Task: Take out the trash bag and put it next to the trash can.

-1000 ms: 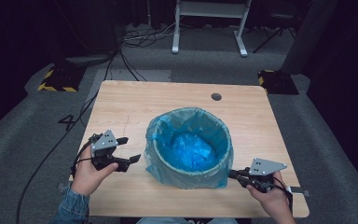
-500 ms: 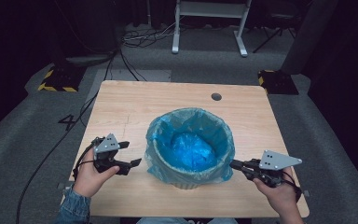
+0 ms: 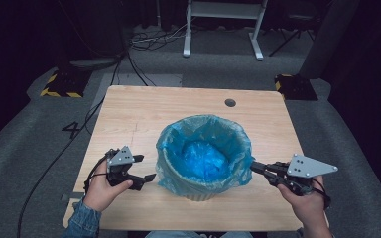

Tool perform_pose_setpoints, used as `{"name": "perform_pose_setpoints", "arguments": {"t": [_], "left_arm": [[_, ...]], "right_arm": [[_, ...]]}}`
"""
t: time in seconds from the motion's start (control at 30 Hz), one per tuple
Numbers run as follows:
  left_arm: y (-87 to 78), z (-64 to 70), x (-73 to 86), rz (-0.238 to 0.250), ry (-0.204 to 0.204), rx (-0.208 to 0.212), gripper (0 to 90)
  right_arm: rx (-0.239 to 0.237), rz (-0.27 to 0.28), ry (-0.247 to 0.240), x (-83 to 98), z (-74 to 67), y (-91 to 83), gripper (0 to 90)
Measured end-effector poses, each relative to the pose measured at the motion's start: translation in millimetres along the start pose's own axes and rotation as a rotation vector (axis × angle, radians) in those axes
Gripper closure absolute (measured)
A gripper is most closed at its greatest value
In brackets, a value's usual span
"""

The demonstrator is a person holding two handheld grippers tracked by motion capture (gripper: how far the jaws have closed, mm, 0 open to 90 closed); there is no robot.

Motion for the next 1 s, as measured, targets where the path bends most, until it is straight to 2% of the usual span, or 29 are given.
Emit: {"name": "perform_pose_setpoints", "arguments": {"t": [0.33, 0.5, 0.67, 0.93, 1.0], "left_arm": [[8.7, 12.3, -1.7, 0.016, 0.019, 0.05, 18.0], [13.5, 18.0, -1.5, 0.015, 0.016, 0.073, 17.9], [25.0, 25.7, -1.9, 0.012, 0.034, 0.114, 17.8], [38.2, 35.4, -3.8, 0.004, 0.02, 0.171, 19.4], [37.9, 37.5, -5.0, 0.006, 0.028, 0.187, 27.3]], "right_arm": [[-0.014, 0.054, -0.026, -25.4, -0.8, 4.2, 90.0], [-0.022, 0.053, -0.061, -34.3, -2.8, 8.1, 90.0], [-0.036, 0.043, -0.063, -35.6, -4.1, 14.2, 90.0], [-0.032, 0.028, -0.06, -28.9, -4.7, 16.9, 89.8], [-0.032, 0.025, -0.058, -28.1, -4.6, 16.3, 89.7]]}}
Point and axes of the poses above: each handheld gripper's, and its own axes: y roughly forward along the jaws, x roughly out of its underside, z roughly to its right, the point moved 9 cm from there along y, roughly forward along the jaws, and after that the axes turned 6 degrees about z, right-handed, at the moved point
